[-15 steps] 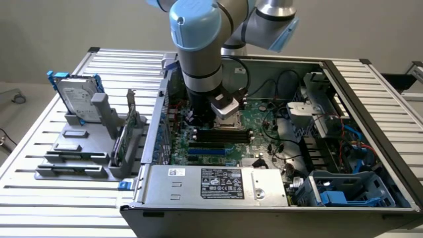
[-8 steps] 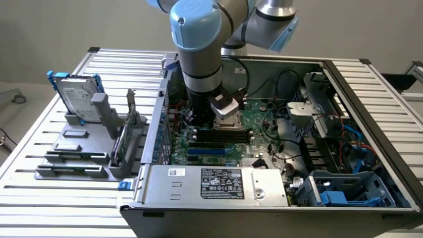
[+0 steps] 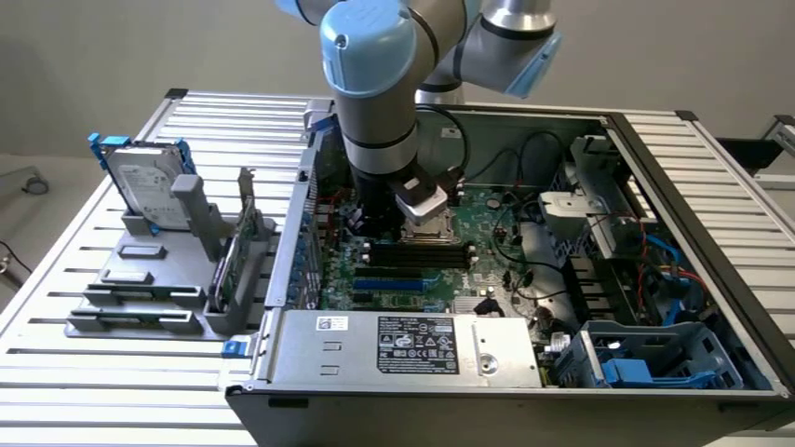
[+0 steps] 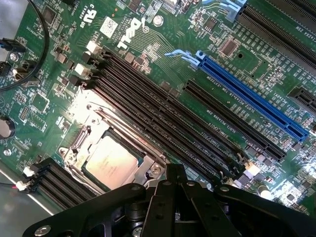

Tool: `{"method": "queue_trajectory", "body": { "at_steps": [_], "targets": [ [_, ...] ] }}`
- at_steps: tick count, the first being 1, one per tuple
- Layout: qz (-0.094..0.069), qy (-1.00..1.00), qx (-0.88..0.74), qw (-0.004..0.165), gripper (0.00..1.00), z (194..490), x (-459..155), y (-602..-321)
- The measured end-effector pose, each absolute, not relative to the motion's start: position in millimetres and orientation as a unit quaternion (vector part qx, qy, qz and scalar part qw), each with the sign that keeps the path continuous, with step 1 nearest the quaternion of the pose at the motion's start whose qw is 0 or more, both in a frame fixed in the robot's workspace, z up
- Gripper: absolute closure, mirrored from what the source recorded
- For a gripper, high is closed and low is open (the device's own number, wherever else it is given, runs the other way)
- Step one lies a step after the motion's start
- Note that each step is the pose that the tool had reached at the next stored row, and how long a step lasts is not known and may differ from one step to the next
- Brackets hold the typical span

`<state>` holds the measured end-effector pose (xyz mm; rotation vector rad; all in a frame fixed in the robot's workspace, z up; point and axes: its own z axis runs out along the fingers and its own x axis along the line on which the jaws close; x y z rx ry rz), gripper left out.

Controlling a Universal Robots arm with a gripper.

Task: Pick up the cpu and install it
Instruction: 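Install the first cpu locking lever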

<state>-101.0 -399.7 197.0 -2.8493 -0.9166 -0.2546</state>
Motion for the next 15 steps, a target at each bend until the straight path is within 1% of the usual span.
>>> {"method": "queue_trajectory", "body": {
  "at_steps": [7, 15],
  "targets": [
    [-0.084, -0.303, -0.947, 0.066, 0.89, 195.4, -101.0, -399.3],
    [-0.082, -0.301, -0.948, 0.059, 0.89, 195.5, -101.0, -399.2]
  ]
}}
